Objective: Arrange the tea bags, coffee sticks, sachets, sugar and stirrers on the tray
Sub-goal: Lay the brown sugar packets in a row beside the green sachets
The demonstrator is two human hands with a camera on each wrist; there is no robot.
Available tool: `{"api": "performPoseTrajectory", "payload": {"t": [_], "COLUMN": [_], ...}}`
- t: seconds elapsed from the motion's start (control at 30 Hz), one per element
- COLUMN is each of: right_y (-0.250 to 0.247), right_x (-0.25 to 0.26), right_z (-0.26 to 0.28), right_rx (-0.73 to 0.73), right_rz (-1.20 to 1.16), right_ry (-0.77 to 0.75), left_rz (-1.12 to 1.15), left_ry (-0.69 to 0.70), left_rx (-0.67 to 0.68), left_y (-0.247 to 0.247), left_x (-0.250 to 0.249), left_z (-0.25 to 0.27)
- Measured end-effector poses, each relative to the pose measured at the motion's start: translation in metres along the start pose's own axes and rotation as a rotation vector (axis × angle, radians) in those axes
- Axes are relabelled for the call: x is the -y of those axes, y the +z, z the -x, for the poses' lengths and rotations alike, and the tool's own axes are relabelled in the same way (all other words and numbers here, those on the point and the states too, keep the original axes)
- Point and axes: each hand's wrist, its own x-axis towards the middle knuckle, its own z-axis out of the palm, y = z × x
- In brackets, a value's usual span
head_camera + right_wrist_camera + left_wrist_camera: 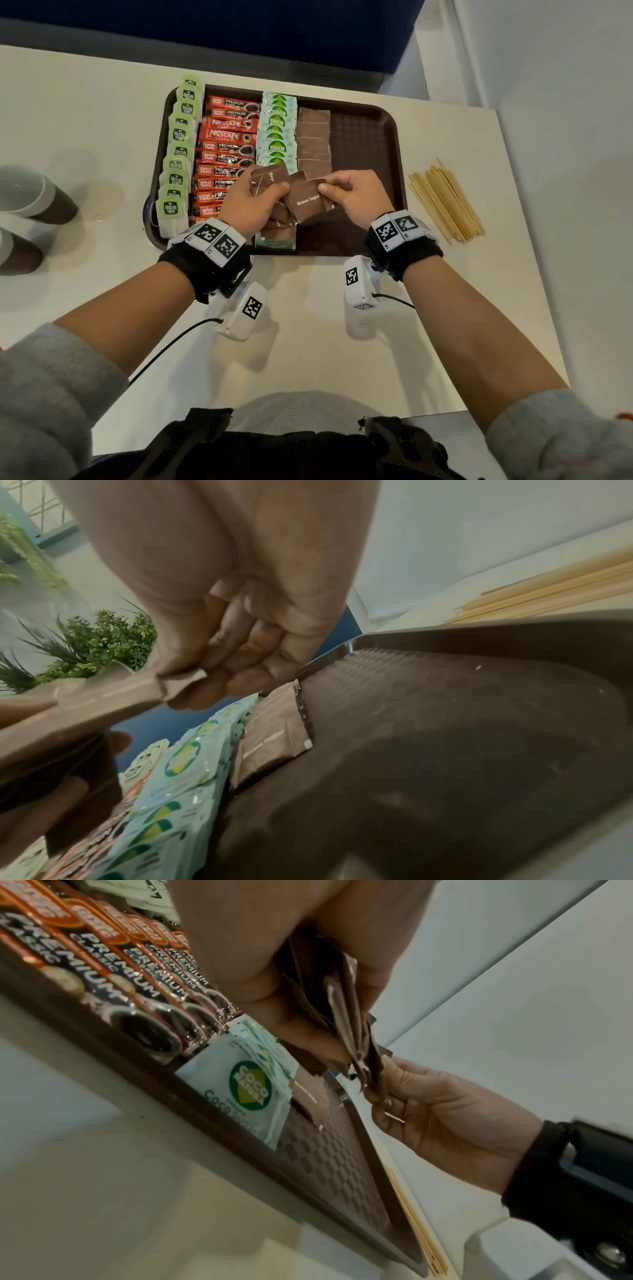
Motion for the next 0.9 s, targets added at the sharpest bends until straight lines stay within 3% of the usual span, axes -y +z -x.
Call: {"api": "performPoseTrajectory", "payload": {"t": [0.23, 0.43, 0.9], "right_y": [-0.02, -0.011, 0.003], "right_x": [-0.021, -0.025, -0.026], "right_z": [-0.016, -0.03, -0.034], "right_rx": [-0.135, -0.054, -0.069], "right_rz": [0.073, 0.168, 0.107], "right_ry": [0.083, 0.182, 0.262], "left_rz": [-0.029, -0.052, -0.061], "left_ry": [-0.009, -0.031, -0.029], "left_rx": [-0.114, -0.198, -0.195], "left_y": [-0.002, -0.01, -0.008], "left_x": [0.001, -0.004, -0.003], "left_z": [-0.009, -0.014, -0.016]}}
